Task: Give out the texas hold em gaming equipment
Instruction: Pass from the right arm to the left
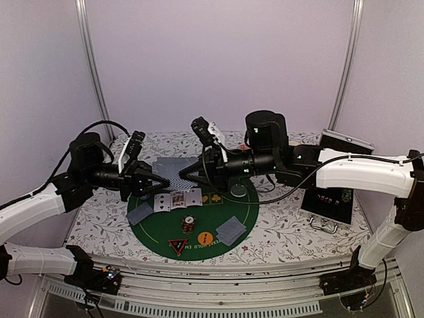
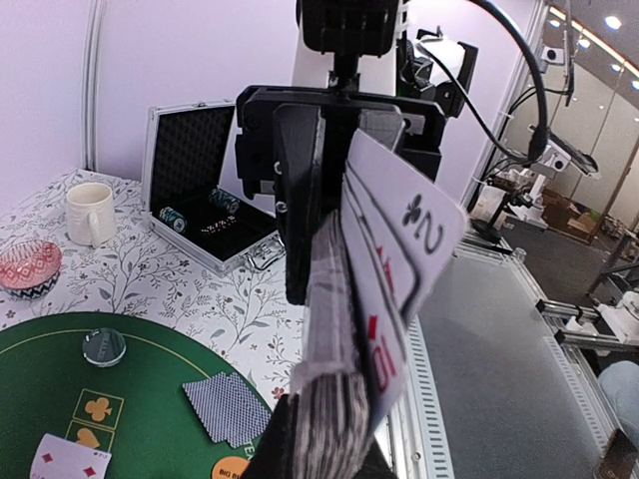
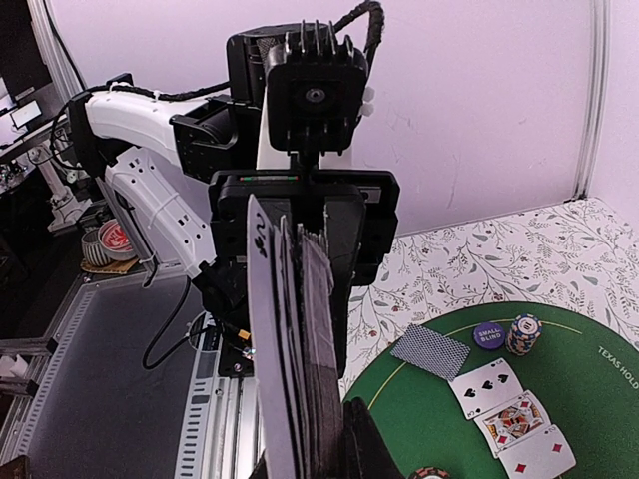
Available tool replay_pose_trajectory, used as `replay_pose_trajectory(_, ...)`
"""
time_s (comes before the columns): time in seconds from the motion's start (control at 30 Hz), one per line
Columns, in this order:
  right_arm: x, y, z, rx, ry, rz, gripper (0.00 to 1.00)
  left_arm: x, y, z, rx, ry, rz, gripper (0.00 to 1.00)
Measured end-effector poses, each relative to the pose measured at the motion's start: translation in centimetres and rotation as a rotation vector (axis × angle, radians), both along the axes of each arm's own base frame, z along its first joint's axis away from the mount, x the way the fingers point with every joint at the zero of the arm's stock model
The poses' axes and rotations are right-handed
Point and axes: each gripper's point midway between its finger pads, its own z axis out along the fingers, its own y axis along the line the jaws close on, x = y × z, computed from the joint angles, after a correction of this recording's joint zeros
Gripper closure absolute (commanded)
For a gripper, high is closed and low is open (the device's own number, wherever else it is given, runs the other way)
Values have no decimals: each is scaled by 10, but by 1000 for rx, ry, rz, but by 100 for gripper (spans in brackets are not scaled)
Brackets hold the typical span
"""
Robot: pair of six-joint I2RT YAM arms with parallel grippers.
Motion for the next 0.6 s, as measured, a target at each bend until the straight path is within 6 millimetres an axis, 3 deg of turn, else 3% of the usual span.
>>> replay_pose_trajectory(0.13, 1, 0, 0, -1, -2, -8, 84, -1, 0, 0, -1, 1, -7, 100)
replay_pose_trajectory(0.6, 19, -2, -4, -20, -15, -109, 68, 5, -7, -2, -18, 114, -16, 100)
